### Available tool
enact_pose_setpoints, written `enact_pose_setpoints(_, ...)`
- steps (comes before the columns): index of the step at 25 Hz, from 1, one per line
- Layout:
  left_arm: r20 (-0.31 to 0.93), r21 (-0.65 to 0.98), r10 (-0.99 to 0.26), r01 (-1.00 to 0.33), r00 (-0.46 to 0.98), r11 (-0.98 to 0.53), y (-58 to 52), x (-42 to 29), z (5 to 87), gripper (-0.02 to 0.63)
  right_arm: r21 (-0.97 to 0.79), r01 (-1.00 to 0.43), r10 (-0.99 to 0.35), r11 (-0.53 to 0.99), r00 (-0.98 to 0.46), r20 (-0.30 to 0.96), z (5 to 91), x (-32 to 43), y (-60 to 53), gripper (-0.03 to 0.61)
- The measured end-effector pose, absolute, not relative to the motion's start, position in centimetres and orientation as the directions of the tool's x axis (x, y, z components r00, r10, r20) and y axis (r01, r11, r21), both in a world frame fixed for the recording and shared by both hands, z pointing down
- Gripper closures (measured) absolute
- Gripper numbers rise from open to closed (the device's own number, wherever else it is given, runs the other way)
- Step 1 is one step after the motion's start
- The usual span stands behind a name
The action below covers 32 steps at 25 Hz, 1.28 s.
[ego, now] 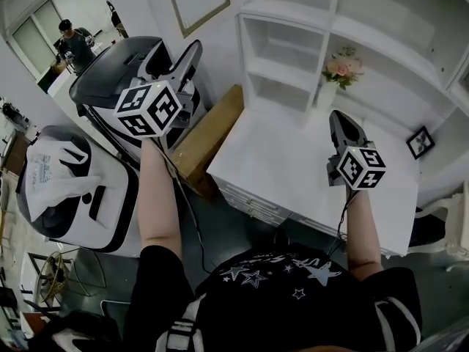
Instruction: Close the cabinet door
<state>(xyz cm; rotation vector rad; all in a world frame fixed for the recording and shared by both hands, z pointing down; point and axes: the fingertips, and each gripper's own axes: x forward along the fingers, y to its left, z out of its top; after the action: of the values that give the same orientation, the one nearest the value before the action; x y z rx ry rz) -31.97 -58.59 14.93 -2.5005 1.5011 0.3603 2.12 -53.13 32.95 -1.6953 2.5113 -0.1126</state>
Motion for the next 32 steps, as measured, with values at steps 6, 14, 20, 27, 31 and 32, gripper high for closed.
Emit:
enact_pose_setpoints(6, -0.316, -0.065, -0.81, -0.864, 0.493, -0.5, -57.0, -28.9, 14.8, 0.321, -0.119, -0.925, -0.933, 0.361, -0.357, -0.048, 32.9, 3.6, -52.7, 0.574)
enact_pose_setpoints(14, -0.321, -0.072, -0.772, -0.827, 0.548, -0.557, -55.7, -24.1, 15.0, 0.39, -0.124, -0.937, -0.945, 0.328, -0.326, -0.04, 33.4, 6.0, -51.8, 0.574)
enact_pose_setpoints(20, -0.319, -0.103, -0.74, -0.798, 0.592, -0.594, -55.5, -20.7, 15.1, 0.428, -0.125, -0.946, -0.954, 0.299, -0.296, -0.044, 33.2, 7.8, -51.2, 0.574)
enact_pose_setpoints(27, -0.298, -0.123, -0.692, -0.745, 0.658, -0.655, -56.0, -15.6, 15.5, 0.529, -0.127, -0.957, -0.965, 0.261, -0.258, -0.037, 33.6, 10.3, -50.4, 0.574)
enact_pose_setpoints(31, -0.285, -0.186, -0.72, -0.773, 0.633, -0.606, -58.3, -12.2, 16.0, 0.535, -0.128, -0.964, -0.973, 0.233, -0.23, -0.036, 33.6, 12.0, -50.1, 0.574)
enact_pose_setpoints(32, -0.283, -0.192, -0.723, -0.776, 0.63, -0.601, -58.9, -11.3, 16.1, 0.535, -0.129, -0.966, -0.974, 0.225, -0.222, -0.035, 33.6, 12.5, -50.0, 0.574)
